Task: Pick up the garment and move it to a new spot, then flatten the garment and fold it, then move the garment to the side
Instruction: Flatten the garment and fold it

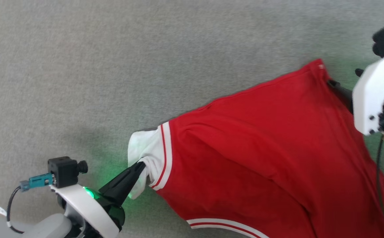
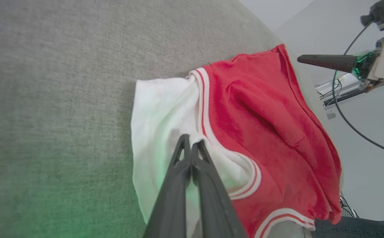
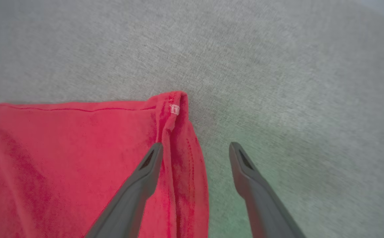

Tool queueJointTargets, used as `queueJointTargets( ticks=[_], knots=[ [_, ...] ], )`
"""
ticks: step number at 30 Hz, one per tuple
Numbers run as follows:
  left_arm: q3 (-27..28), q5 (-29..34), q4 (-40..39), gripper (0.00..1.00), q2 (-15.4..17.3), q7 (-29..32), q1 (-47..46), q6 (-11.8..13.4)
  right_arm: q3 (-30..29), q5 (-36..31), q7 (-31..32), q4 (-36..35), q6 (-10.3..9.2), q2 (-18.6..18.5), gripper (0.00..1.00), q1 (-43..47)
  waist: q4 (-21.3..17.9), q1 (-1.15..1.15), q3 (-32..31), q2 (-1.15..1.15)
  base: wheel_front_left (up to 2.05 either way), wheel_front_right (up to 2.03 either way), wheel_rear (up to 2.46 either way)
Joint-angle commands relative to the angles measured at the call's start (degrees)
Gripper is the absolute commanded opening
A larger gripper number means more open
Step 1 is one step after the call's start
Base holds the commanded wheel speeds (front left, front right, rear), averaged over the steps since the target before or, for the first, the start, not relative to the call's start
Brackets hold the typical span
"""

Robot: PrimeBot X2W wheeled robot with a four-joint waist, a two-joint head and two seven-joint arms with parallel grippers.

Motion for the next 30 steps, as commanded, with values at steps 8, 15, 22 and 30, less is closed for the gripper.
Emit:
queueJointTargets(
  ticks=[8,15,22,30],
  knots=[
    [-1.2,-0.7,0.9,0.00,-0.9,-0.3,-1.9,0.1,6.6,1.4,2.3,12.5,-0.04,-0.1,1.00,-1.4,2.5,0.00,2.1,0.00,0.00,0.00,0.00],
    [-2.5,-1.3,2.9,0.00,0.4,-0.3,-4.7,0.1,6.5,0.9,-2.8,15.0,-0.04,0.6,0.00,-3.6,1.0,0.00,1.2,0.00,0.00,0.00,0.00],
    [-0.6,-2.6,8.3,0.00,1.0,-0.3,-17.0,0.1,-1.6,-1.9,-14.6,18.1,-0.04,3.5,0.00,-12.7,-3.4,0.00,0.7,0.00,0.00,0.00,0.00],
    [7.2,-9.3,15.8,0.00,5.0,2.8,-38.3,0.1,-12.0,-13.2,-24.2,23.7,-0.04,11.2,0.00,-30.6,-10.5,0.00,5.1,0.00,0.00,0.00,0.00]
  ],
)
